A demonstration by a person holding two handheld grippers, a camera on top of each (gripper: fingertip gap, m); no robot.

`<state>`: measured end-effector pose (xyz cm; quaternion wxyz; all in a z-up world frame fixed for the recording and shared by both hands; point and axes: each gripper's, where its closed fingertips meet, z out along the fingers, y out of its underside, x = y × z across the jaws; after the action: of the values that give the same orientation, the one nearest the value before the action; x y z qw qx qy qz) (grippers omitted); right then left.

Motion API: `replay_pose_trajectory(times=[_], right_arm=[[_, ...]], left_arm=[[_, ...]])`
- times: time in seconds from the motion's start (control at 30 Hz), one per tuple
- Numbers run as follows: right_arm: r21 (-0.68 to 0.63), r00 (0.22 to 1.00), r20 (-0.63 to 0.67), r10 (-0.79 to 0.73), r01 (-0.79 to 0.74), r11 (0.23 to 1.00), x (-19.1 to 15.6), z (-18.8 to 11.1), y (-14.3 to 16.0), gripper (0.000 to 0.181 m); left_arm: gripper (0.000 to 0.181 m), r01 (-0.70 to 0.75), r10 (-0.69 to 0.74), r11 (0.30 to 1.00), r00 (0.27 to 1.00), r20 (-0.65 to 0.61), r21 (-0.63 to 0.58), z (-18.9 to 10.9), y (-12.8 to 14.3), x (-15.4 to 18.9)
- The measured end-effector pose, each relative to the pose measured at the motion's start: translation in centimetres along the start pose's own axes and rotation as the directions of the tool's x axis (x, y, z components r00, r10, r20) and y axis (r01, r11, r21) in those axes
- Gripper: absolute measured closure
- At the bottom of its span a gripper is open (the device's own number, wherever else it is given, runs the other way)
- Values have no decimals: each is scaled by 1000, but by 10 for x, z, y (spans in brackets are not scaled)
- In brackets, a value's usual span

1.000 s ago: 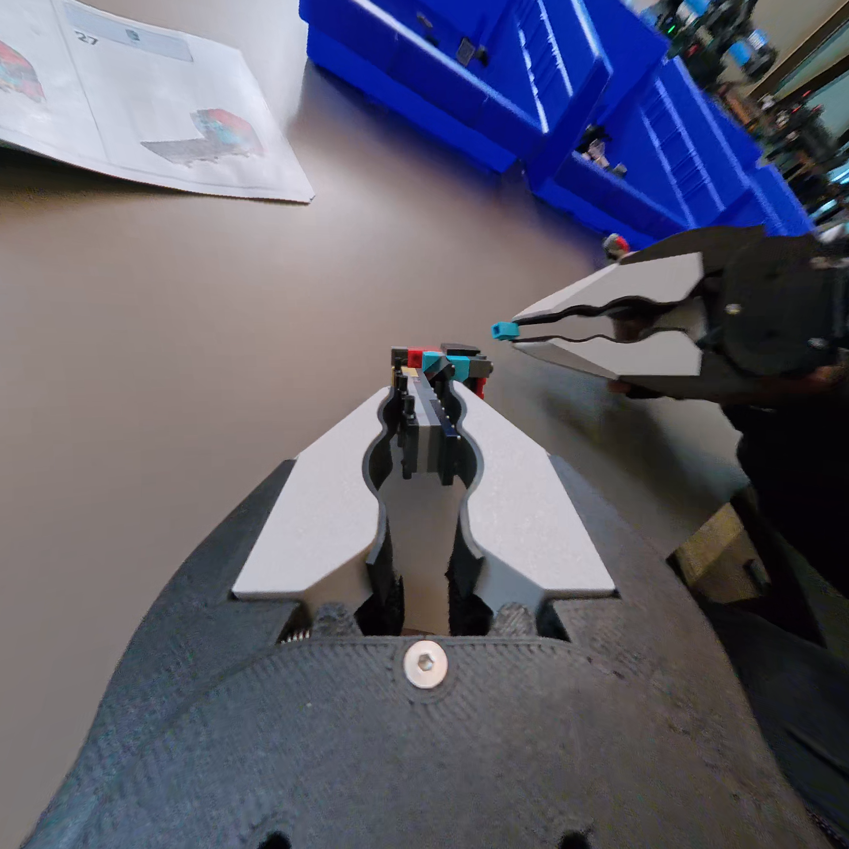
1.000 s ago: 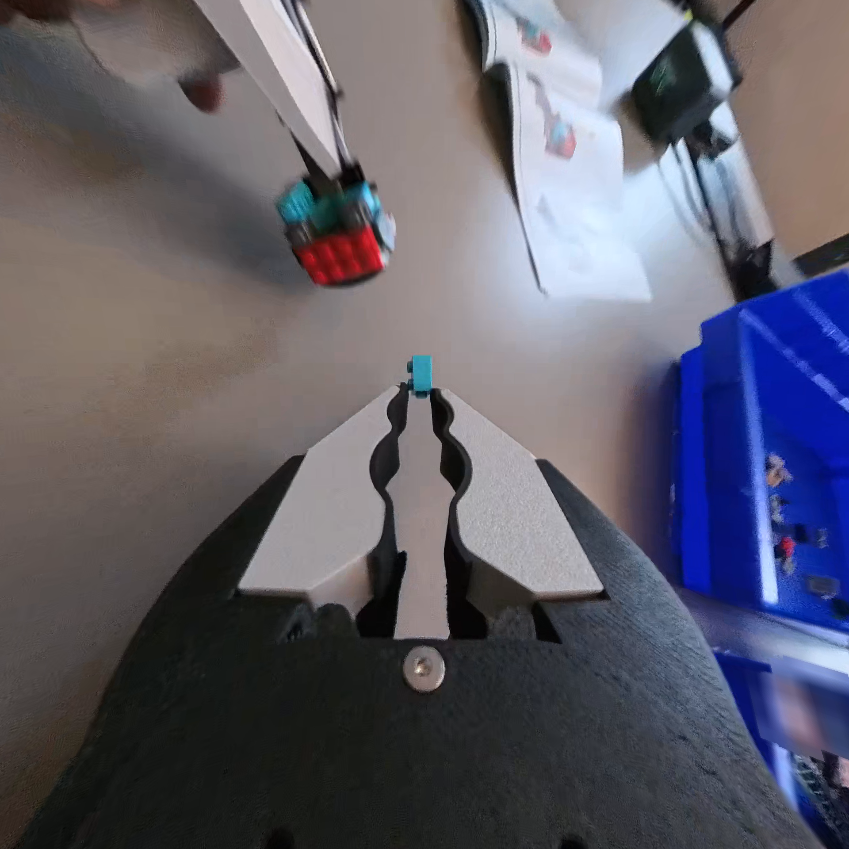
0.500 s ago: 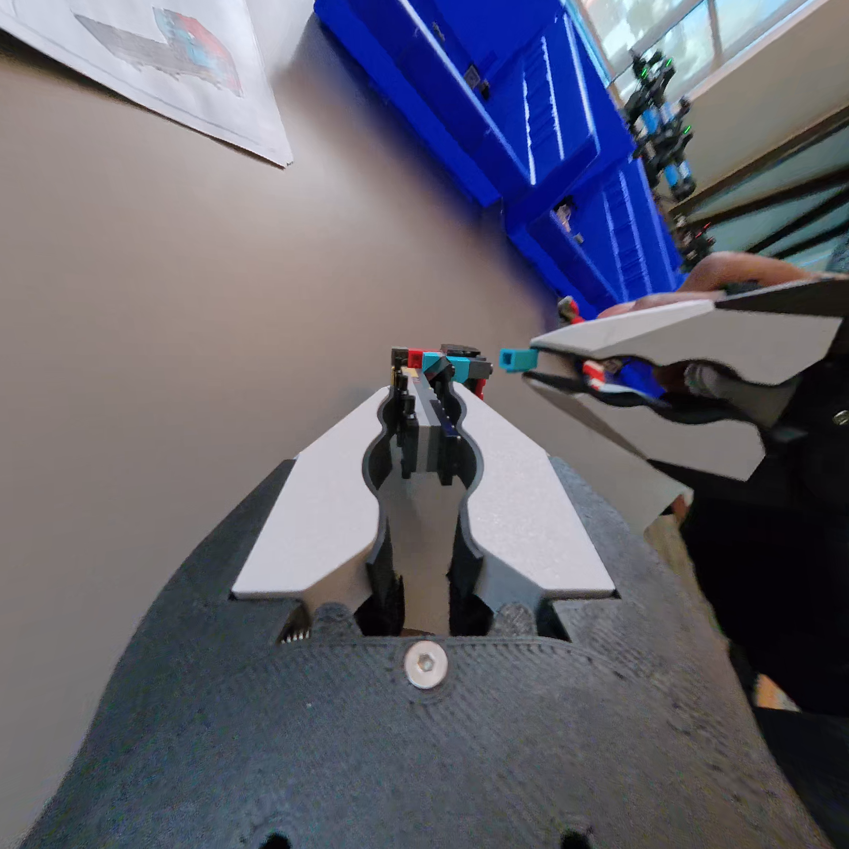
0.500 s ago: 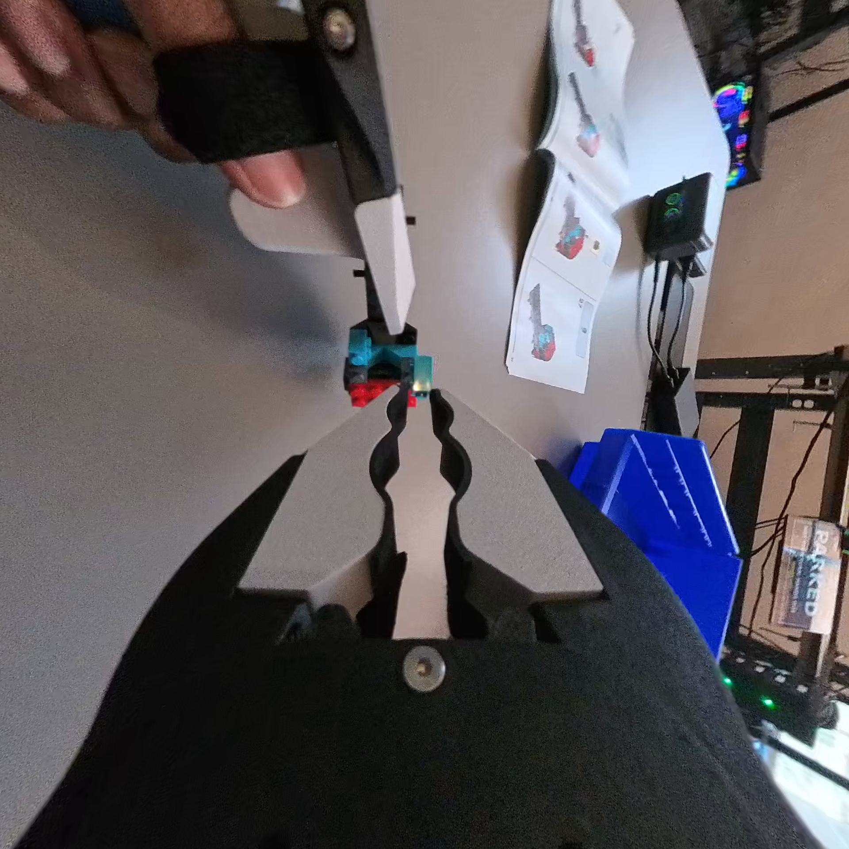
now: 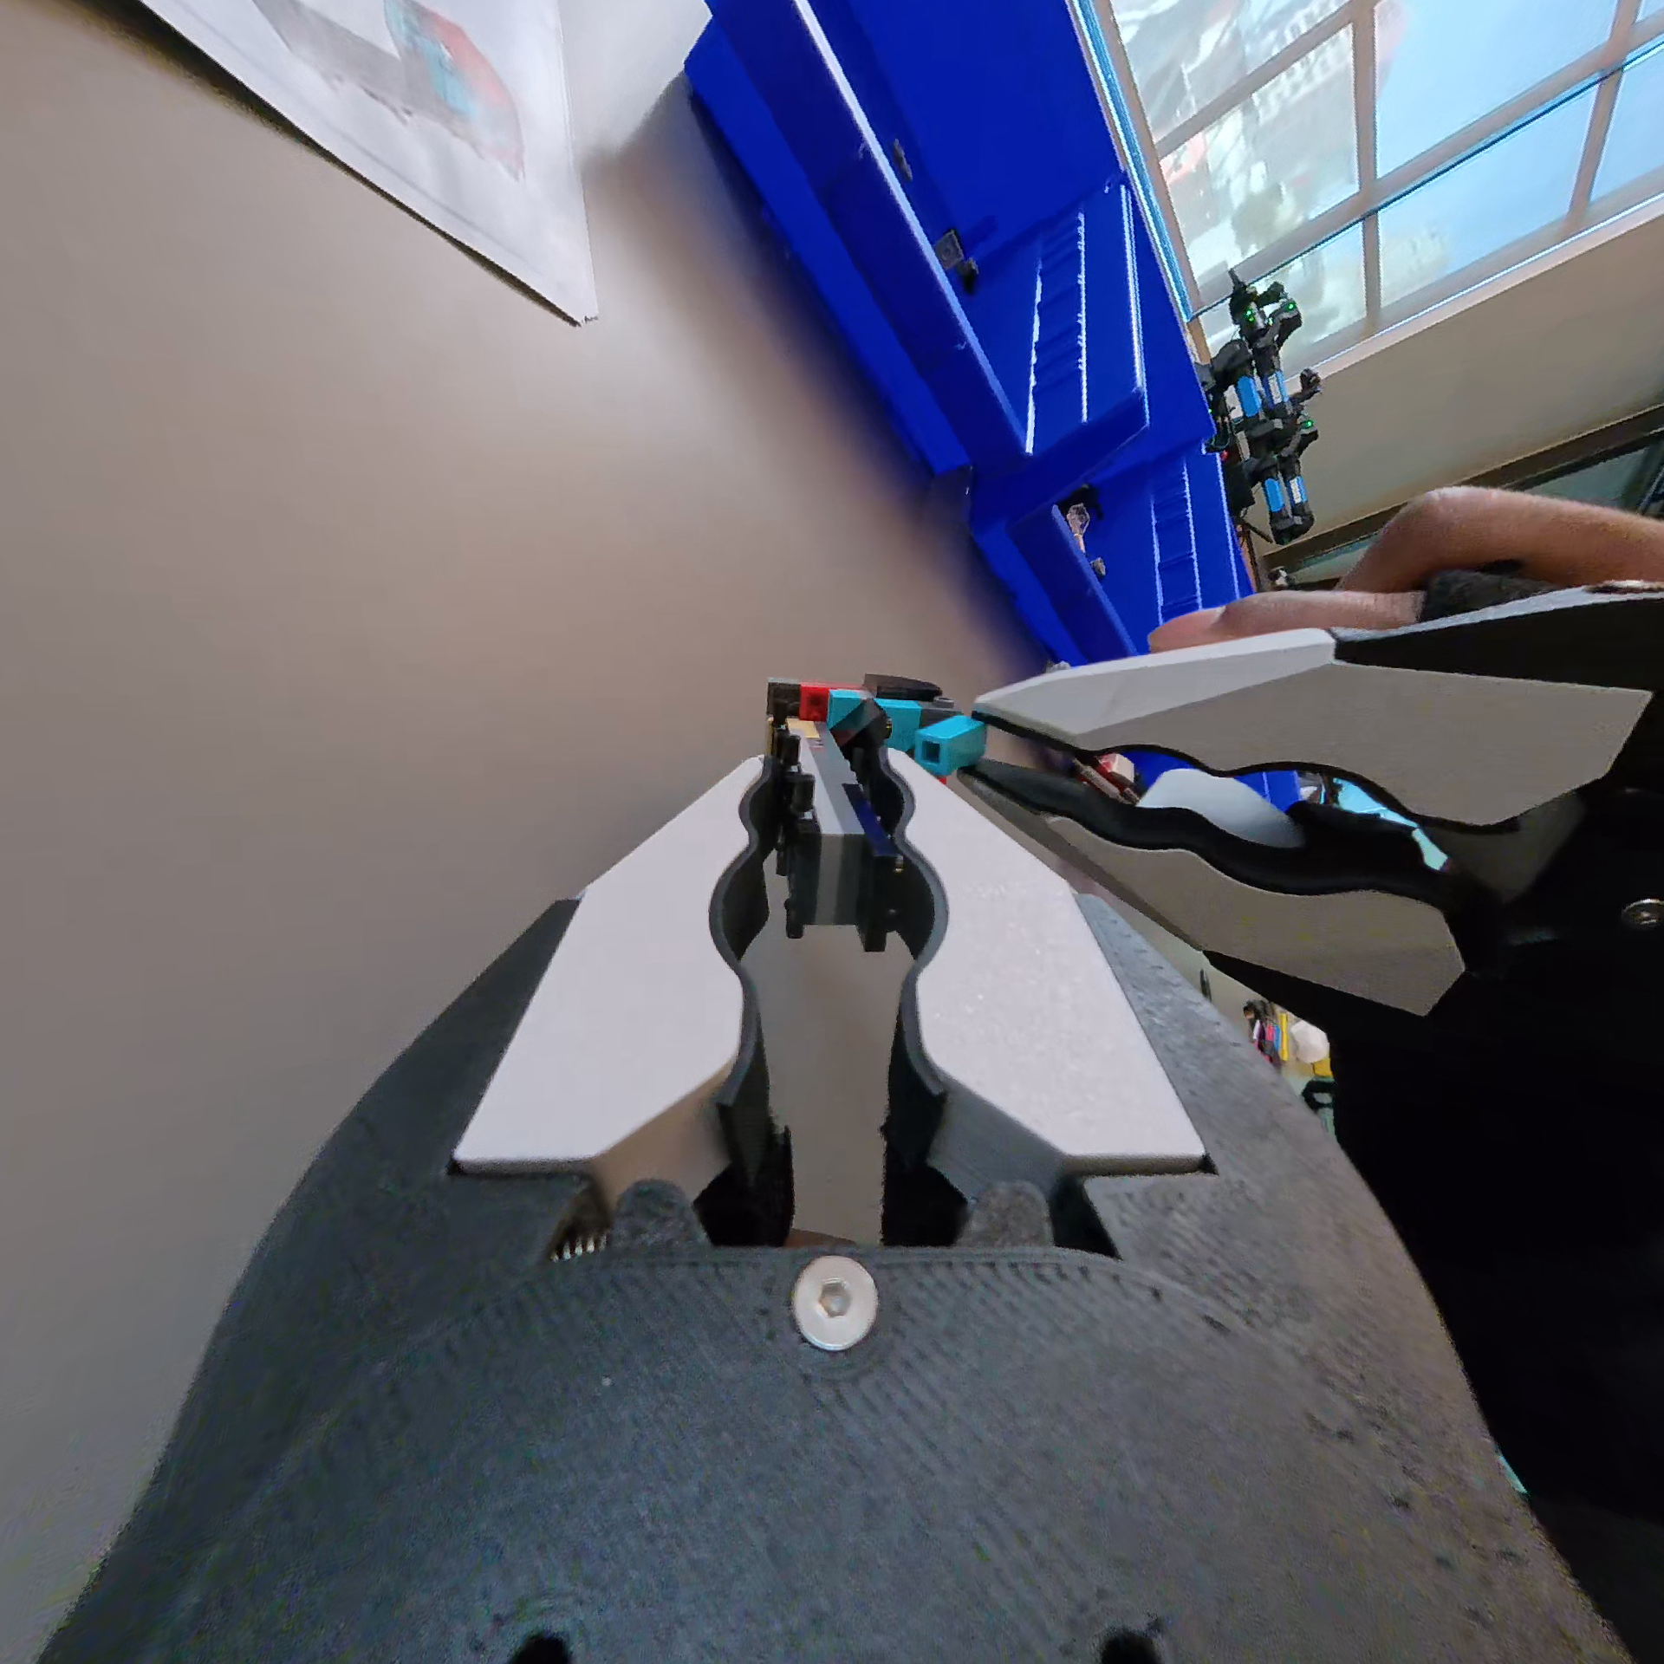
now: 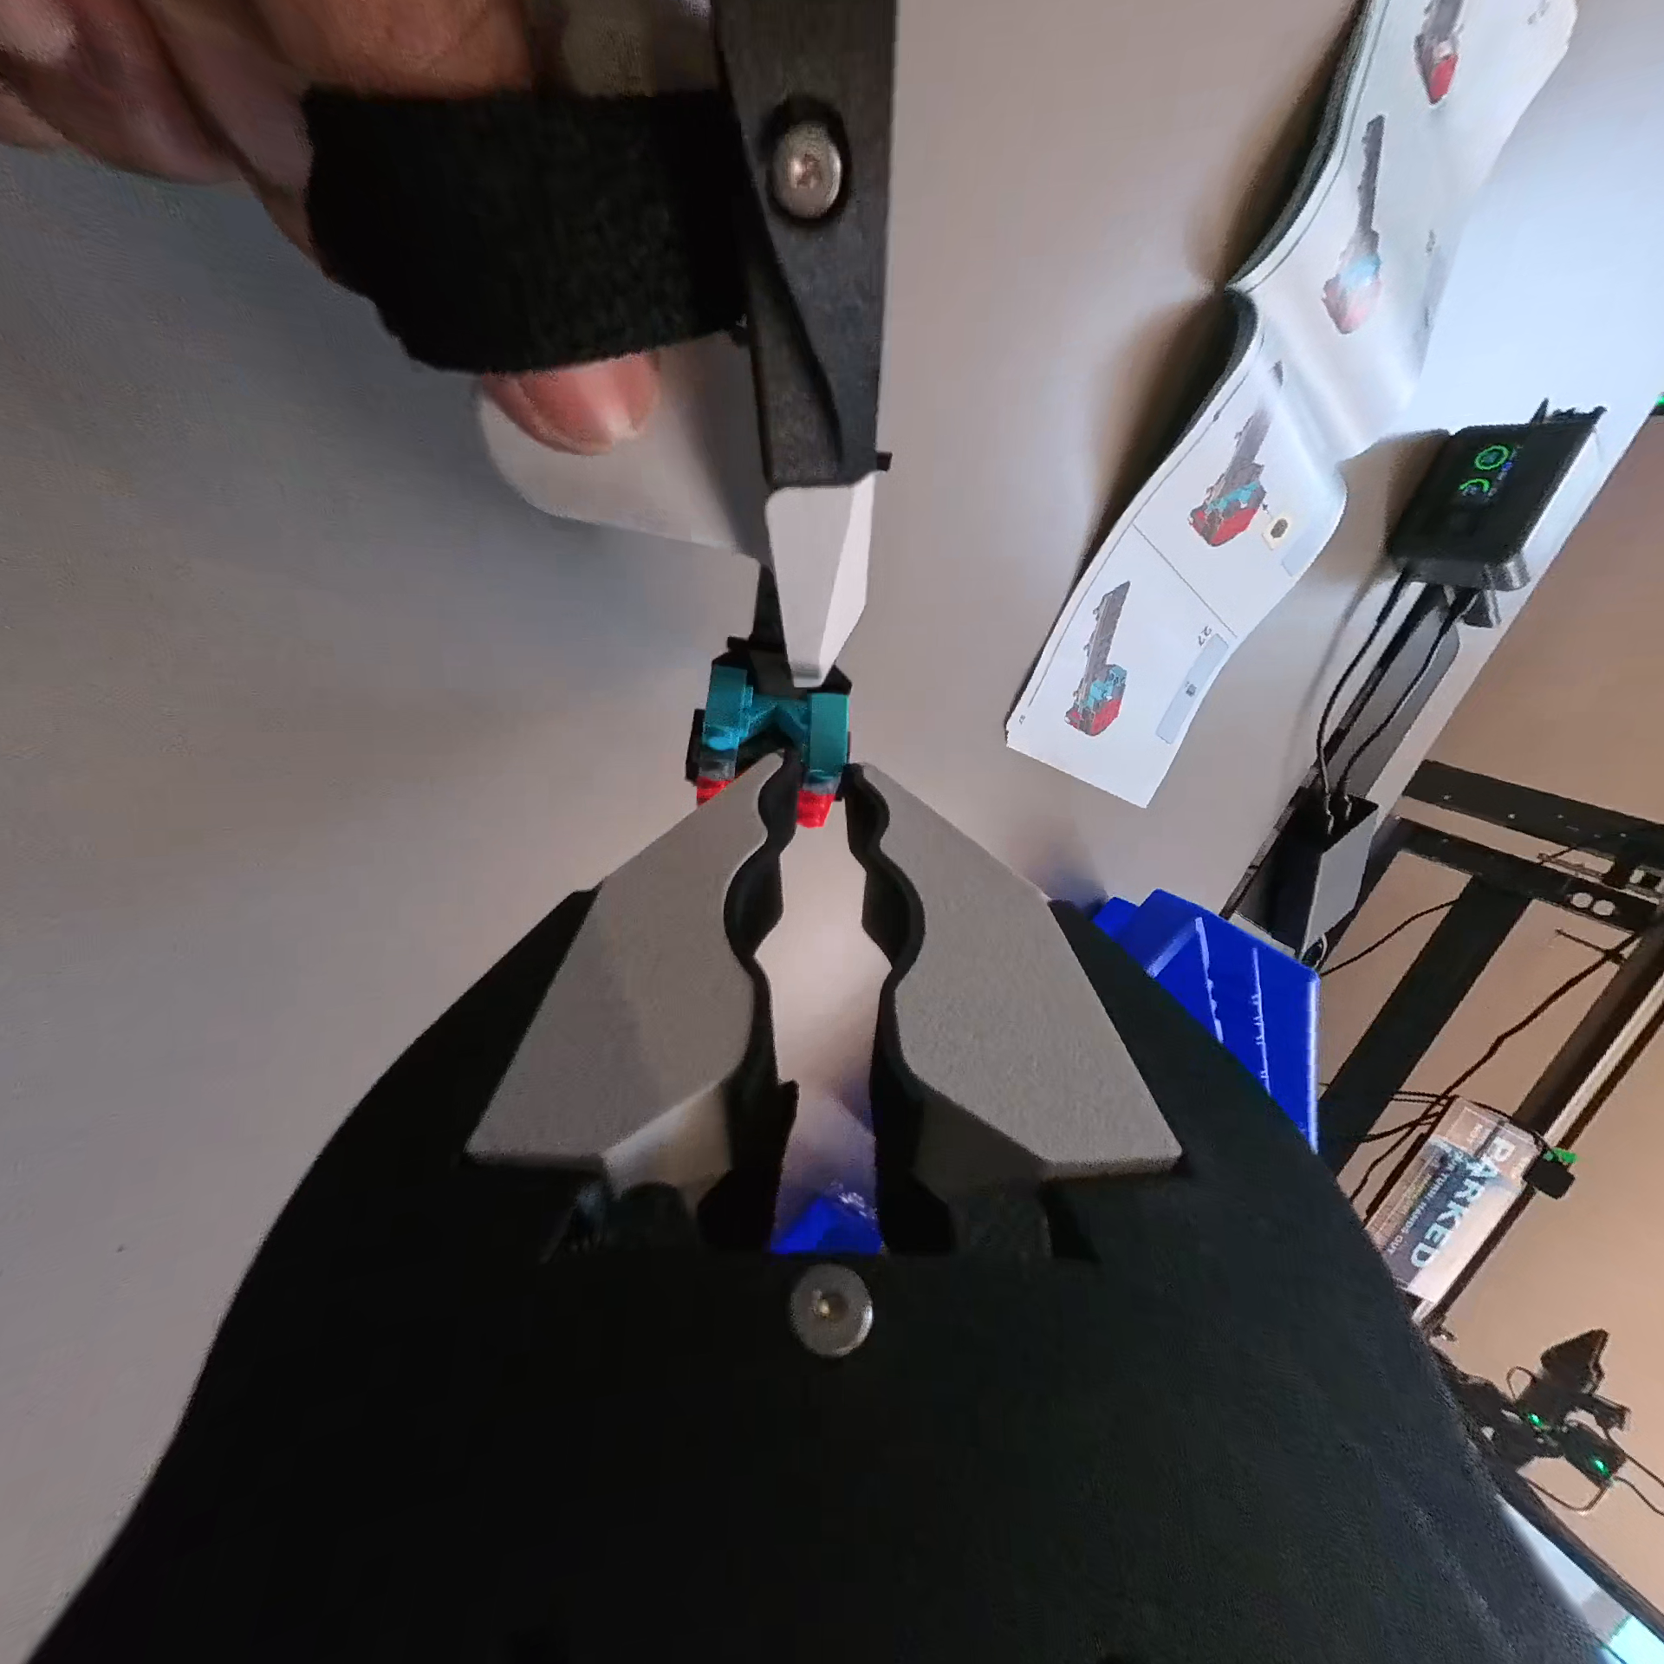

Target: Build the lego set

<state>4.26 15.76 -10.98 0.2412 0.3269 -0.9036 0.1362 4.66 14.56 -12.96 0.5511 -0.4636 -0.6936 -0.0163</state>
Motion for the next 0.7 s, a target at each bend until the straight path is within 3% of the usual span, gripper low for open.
replay_pose_trajectory(times=[0.27, 0.7], right_arm=[[-82, 999, 34, -36, 39, 996, 4, 1, 1, 171], [-70, 998, 57, 38, -34, 997, 4, 10, 1, 171]], left_arm=[[161, -11, 10, 1000, 1000, 25, 19, -1, -1, -1], [161, -59, 58, 998, 997, 60, 15, -1, -2, -10]])
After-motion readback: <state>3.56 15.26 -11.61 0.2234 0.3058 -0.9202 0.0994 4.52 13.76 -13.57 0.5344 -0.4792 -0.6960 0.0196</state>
